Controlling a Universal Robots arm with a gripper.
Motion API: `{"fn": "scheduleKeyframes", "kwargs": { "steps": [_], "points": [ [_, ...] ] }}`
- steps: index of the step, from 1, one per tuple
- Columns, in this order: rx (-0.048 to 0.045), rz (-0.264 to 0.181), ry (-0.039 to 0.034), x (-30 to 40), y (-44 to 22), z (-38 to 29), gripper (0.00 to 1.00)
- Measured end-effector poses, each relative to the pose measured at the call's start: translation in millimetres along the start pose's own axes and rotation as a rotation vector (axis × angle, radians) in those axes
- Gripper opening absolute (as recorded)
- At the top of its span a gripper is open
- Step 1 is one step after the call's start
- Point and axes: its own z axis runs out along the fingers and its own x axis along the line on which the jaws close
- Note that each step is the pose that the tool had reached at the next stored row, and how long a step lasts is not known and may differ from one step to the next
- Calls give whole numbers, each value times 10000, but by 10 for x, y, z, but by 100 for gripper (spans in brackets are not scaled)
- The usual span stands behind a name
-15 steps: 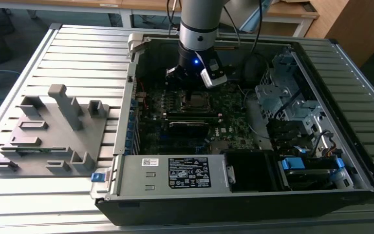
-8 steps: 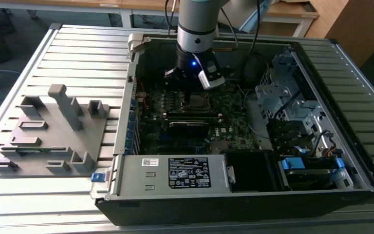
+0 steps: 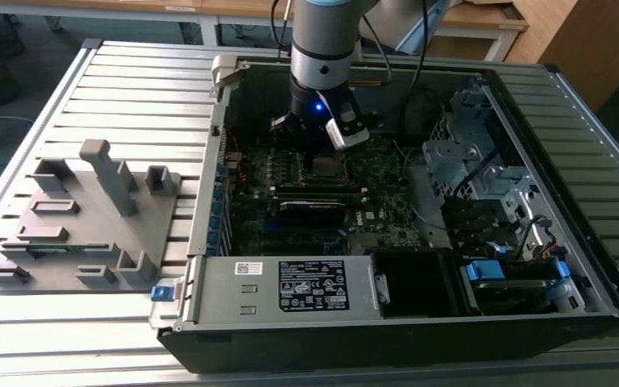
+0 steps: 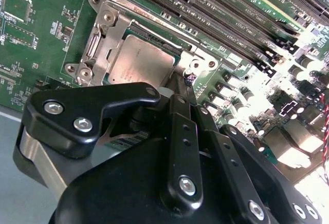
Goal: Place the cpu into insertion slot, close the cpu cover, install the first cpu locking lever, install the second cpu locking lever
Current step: 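Close the cpu cover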
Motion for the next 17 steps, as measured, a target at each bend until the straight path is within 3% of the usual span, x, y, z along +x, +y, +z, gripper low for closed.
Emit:
{"fn": "scheduleKeyframes", "kwargs": {
  "steps": [17],
  "points": [
    [8,1,4,2,-2,51,10]
  ]
}}
